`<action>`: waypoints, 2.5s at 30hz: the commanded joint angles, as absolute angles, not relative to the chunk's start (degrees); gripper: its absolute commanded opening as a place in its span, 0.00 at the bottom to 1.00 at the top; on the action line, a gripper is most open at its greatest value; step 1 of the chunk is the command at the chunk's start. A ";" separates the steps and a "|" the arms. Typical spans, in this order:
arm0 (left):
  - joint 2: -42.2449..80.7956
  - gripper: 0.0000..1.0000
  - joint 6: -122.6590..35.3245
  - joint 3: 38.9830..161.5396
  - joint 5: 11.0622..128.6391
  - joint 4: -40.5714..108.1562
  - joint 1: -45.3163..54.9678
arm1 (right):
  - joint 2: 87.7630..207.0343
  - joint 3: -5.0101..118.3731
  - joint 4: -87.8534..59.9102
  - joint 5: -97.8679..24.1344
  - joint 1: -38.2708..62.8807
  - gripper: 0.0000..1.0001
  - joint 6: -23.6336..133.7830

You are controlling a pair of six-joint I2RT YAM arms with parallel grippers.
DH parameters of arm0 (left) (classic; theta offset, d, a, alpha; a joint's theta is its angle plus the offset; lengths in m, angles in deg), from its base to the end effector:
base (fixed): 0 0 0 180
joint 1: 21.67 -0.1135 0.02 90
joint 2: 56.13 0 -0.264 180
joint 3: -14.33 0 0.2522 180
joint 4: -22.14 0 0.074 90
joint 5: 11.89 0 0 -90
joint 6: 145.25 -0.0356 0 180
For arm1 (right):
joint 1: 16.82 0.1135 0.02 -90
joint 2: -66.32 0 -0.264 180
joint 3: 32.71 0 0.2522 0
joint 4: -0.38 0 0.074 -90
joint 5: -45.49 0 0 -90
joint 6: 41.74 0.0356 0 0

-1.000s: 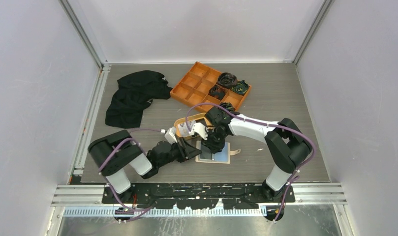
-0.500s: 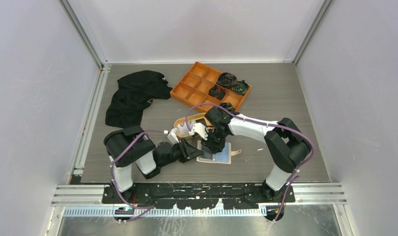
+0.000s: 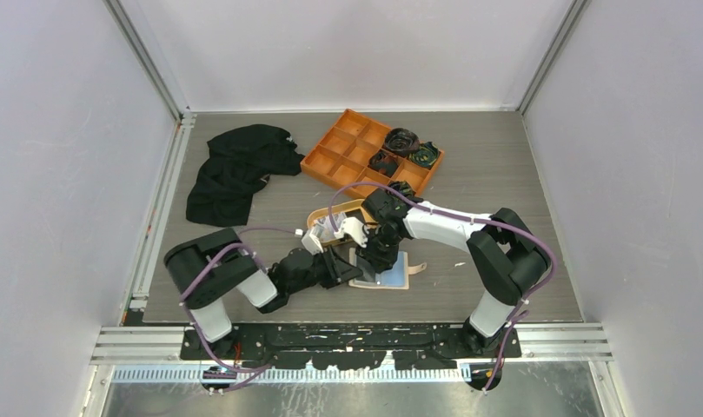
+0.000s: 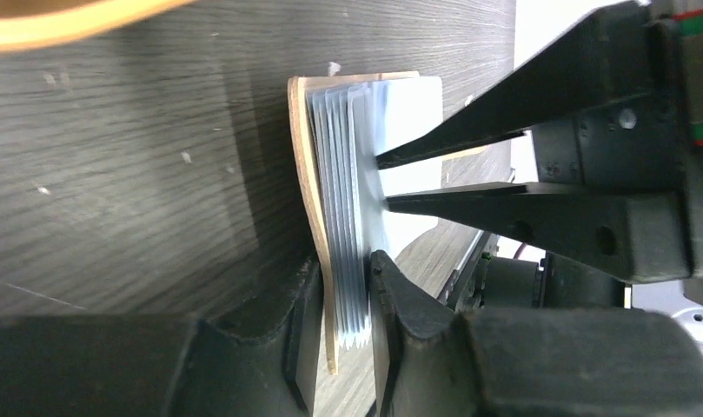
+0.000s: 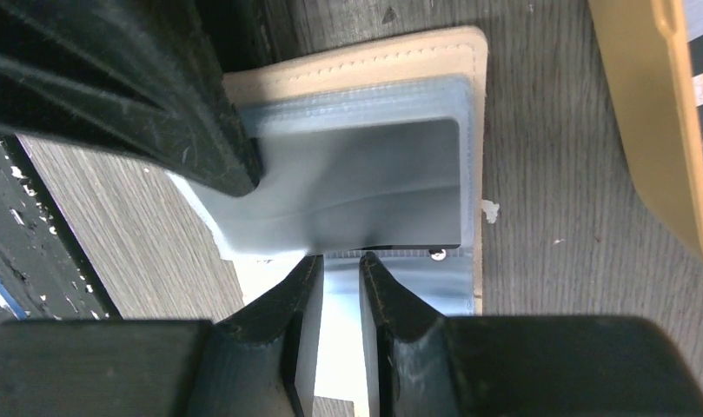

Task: Put the credit cards into the card holder
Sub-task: Close the card holder at the center of the board.

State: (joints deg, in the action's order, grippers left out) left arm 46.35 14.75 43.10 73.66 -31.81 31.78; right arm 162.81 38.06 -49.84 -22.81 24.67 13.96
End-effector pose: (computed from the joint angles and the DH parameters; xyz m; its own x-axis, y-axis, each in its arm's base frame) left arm 0.1472 -0.2032 0.0922 -0.8623 -0.4099 -0.2972 0.0996 0.4382 -0.8933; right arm 0.2183 0.2106 0.1625 -0.2155 -0.8896 -0.4028 -0.9736 0.1636 0.1594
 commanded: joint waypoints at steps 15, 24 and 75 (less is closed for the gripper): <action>12.43 0.14 -4.93 63.17 94.64 54.70 37.19 | 148.62 41.08 -51.33 -9.02 10.00 0.38 18.36; 25.33 0.16 -9.01 83.54 103.13 77.86 43.46 | 144.53 39.56 -48.45 -6.16 6.19 0.41 21.93; 22.34 0.16 -4.66 56.33 77.72 23.79 36.99 | 142.61 31.62 -59.90 8.31 13.42 0.33 -14.61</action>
